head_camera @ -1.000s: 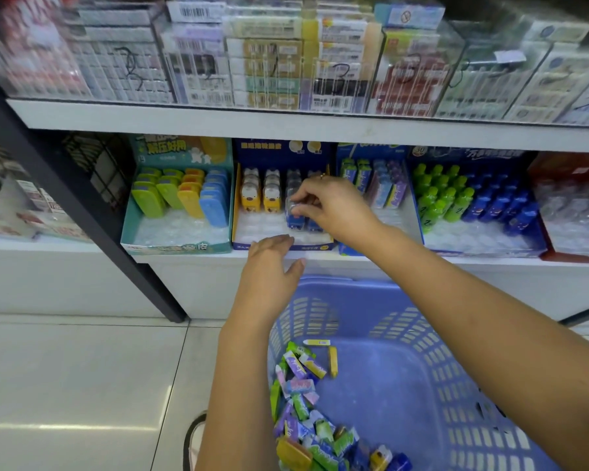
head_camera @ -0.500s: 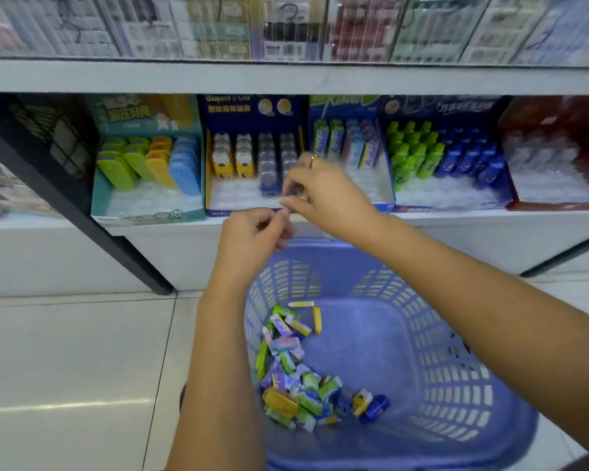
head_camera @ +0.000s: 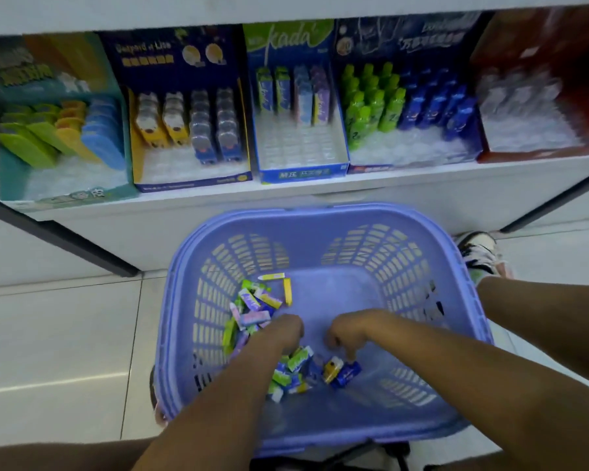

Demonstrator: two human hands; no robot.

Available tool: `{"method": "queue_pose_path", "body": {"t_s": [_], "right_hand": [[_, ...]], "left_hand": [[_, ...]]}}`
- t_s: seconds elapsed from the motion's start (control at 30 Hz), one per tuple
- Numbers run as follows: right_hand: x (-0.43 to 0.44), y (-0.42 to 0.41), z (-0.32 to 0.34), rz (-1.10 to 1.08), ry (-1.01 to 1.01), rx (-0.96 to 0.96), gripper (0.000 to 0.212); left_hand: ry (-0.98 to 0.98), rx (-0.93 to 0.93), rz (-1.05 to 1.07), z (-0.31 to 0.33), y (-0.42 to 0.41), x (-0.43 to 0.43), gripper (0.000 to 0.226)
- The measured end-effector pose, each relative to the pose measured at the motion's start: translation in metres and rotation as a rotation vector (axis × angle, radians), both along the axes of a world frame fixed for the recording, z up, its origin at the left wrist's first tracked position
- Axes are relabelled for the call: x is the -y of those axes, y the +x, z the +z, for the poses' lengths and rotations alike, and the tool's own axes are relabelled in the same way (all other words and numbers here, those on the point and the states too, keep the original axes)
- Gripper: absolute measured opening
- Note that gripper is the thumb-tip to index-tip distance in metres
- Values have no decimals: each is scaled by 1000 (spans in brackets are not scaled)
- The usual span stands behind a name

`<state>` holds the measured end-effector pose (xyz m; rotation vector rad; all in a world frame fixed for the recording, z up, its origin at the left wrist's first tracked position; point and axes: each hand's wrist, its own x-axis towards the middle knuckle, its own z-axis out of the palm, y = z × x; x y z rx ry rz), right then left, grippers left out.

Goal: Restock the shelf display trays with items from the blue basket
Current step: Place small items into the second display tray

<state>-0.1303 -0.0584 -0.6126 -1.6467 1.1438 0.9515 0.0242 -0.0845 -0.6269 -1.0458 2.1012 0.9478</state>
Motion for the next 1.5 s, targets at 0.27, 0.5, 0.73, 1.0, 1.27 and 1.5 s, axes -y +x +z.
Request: {"method": "queue_pose_path", "body": {"t_s": [0.27, 0.5, 0.73, 1.0, 1.27, 1.5], "right_hand": [[-16, 10, -27, 15, -88, 124, 42], [-7, 6, -24, 6, -34, -29, 37], [11, -35, 15, -307, -154, -43, 39], [23, -64, 75, -611, -308, 178, 33], [48, -46, 150, -1092, -523, 601, 19], [74, 7, 207, -1294, -1006, 961, 17]], "left_hand": [[4, 126, -35, -12, -12, -5, 36], [-8, 156, -109, -18, -21, -9, 36], [-146, 108, -259, -24, -19, -22, 44], [-76, 82, -183, -16, -19, -10, 25], [170, -425, 553, 61, -17, 56, 19], [440, -1011, 965, 156, 56, 95, 9]]}}
